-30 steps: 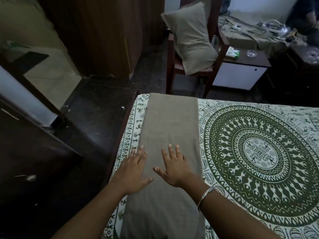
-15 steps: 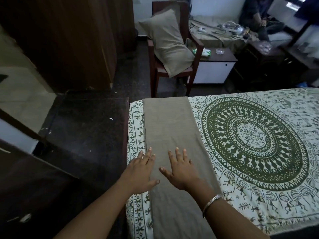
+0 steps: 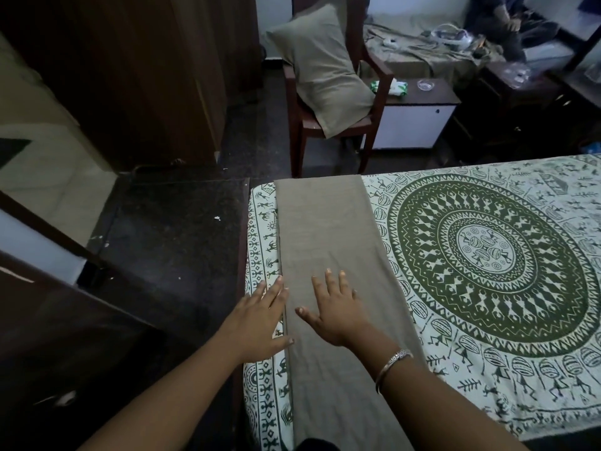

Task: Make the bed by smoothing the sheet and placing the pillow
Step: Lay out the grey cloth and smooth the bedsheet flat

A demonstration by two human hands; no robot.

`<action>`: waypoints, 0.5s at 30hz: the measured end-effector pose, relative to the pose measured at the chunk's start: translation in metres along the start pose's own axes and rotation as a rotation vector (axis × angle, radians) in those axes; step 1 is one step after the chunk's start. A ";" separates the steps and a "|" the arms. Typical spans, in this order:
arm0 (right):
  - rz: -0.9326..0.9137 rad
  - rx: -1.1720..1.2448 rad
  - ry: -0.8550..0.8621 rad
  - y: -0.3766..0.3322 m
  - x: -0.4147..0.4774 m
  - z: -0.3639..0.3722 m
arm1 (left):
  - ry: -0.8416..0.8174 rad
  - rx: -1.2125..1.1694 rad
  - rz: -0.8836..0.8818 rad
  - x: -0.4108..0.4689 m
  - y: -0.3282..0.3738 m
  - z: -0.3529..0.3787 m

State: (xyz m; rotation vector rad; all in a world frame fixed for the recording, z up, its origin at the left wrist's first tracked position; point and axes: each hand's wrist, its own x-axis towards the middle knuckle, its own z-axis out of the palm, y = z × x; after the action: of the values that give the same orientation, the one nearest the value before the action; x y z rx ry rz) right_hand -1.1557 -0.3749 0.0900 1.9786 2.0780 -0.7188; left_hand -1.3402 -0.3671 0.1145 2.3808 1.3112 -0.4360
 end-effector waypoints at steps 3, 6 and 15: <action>0.033 0.023 0.000 0.004 -0.002 0.006 | -0.036 0.010 0.022 0.007 -0.002 -0.003; 0.101 0.054 -0.021 0.004 -0.005 0.013 | -0.052 0.032 0.095 0.015 -0.004 -0.004; 0.291 0.091 0.009 -0.051 0.009 0.026 | -0.104 0.114 0.370 0.053 -0.050 0.002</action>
State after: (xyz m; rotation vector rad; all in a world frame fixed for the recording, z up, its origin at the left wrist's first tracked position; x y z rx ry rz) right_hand -1.2113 -0.3782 0.0746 2.2713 1.7351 -0.7557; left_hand -1.3556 -0.3046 0.0803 2.5814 0.7943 -0.5243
